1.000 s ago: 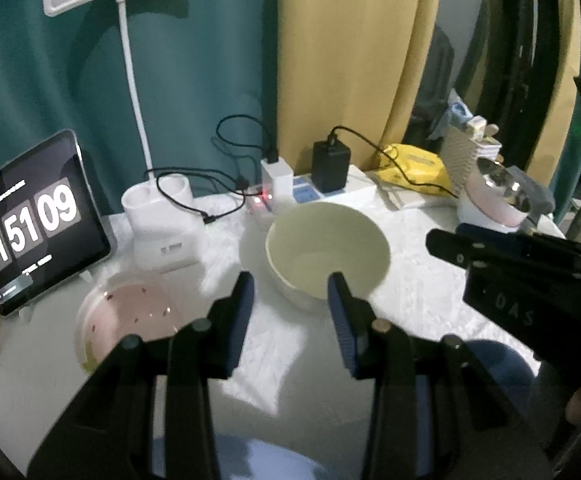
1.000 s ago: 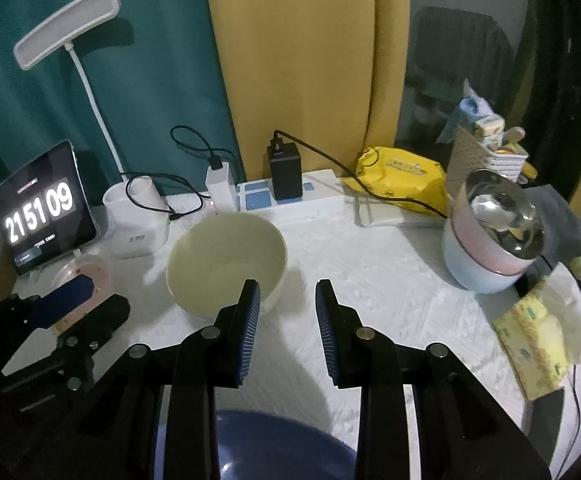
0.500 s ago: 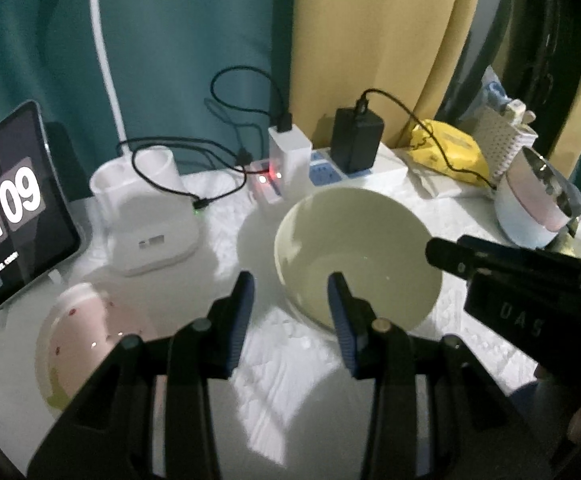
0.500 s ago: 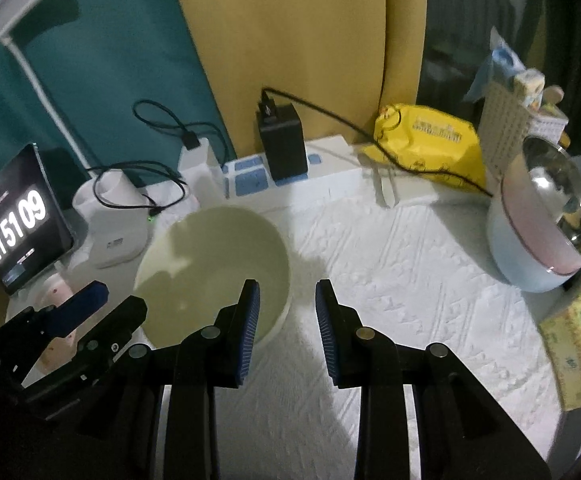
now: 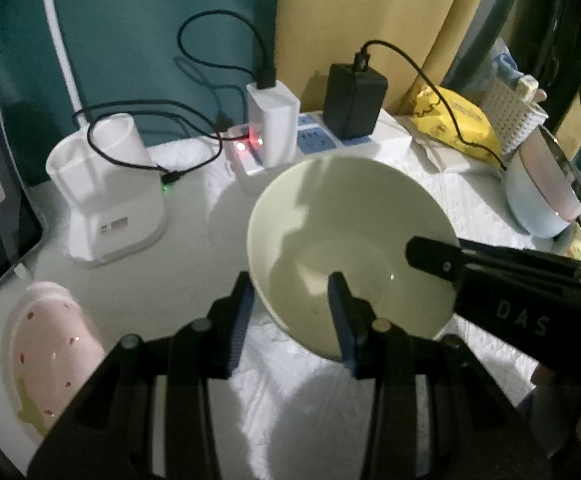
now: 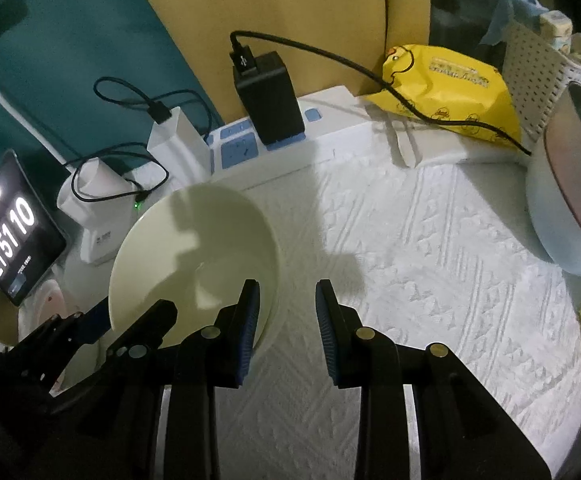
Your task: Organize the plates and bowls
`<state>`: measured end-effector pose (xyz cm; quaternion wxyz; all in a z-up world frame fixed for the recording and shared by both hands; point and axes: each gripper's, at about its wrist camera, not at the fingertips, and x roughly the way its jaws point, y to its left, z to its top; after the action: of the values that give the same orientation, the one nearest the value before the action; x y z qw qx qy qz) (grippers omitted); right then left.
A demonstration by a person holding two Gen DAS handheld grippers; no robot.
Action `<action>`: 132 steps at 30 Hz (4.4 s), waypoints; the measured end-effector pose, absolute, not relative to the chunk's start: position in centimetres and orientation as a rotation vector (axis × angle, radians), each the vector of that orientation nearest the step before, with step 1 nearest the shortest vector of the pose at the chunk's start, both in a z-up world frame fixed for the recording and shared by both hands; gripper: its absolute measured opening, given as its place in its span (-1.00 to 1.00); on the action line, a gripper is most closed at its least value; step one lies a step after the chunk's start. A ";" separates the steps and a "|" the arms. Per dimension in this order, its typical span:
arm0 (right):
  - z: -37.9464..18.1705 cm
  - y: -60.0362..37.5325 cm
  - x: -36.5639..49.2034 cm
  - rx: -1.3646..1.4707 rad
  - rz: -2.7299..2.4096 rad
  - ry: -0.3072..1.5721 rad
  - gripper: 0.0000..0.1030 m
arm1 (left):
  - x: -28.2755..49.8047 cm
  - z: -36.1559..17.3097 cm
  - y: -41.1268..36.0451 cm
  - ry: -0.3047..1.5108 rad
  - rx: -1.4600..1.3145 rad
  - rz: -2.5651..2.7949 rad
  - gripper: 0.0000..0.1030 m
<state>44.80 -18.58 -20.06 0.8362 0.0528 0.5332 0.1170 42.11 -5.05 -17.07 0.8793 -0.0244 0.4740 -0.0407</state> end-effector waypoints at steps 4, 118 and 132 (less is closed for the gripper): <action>-20.5 -18.2 45.2 0.099 0.273 1.143 -0.41 | 42.6 -17.3 -5.3 1.007 -0.040 -0.082 -0.23; -16.8 -23.0 24.8 0.093 0.233 0.986 -0.68 | 22.8 -13.5 -10.9 0.870 -0.003 -0.177 -0.32; -17.1 -22.0 24.2 -0.057 0.189 0.965 -0.67 | 21.9 -14.1 -11.8 0.867 0.065 -0.162 -0.30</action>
<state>24.18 -21.97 -17.13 0.8813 -0.0274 0.4630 0.0906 21.90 -11.82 -14.10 0.9038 0.0313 0.4196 -0.0783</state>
